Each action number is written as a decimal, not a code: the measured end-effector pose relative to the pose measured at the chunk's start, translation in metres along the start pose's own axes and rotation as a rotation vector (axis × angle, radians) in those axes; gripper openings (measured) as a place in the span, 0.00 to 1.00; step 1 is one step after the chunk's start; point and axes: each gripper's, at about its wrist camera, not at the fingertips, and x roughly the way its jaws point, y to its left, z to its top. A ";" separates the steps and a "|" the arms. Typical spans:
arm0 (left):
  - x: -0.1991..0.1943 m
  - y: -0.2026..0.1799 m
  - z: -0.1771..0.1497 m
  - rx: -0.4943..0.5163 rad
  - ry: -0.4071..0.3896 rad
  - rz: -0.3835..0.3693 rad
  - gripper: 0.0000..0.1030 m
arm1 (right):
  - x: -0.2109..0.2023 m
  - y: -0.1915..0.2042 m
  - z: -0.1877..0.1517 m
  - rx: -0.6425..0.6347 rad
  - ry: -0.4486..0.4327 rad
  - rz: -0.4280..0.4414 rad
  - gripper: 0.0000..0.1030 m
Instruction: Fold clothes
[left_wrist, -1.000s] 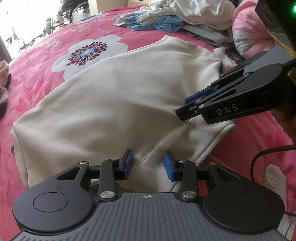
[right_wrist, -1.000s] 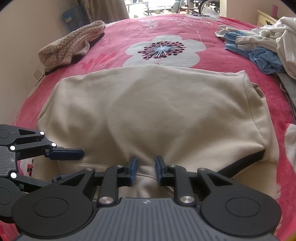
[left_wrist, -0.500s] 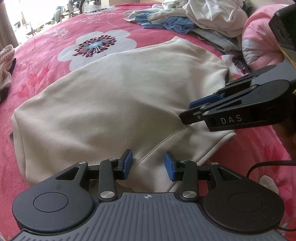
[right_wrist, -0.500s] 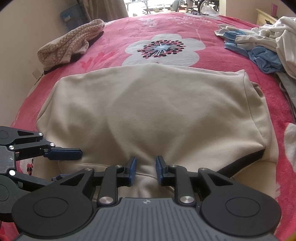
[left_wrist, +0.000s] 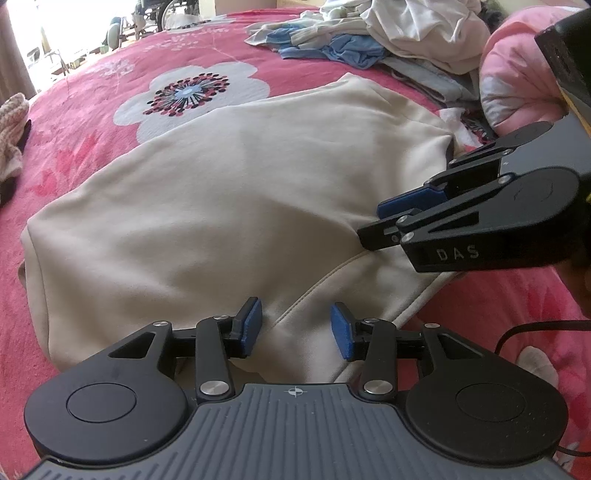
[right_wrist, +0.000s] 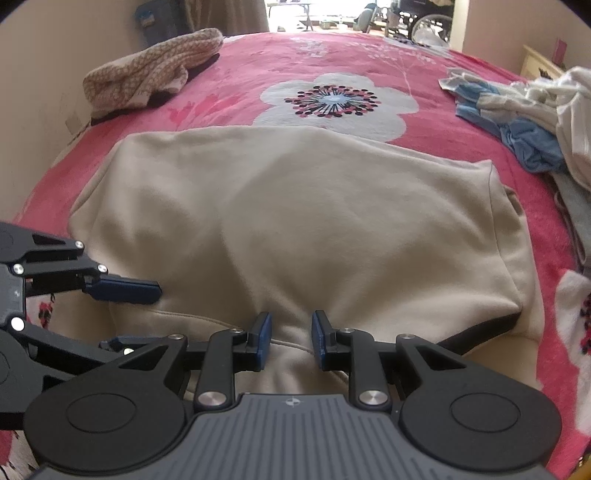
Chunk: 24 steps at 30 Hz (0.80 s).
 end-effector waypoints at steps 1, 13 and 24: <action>0.000 0.000 0.000 -0.001 -0.001 0.000 0.40 | 0.000 0.001 0.000 -0.003 0.001 -0.002 0.24; 0.000 0.001 -0.001 -0.003 -0.006 -0.004 0.40 | -0.001 0.006 -0.001 -0.041 0.003 -0.026 0.25; 0.000 0.001 0.000 -0.008 -0.008 -0.008 0.40 | -0.001 0.007 0.000 -0.056 0.005 -0.034 0.25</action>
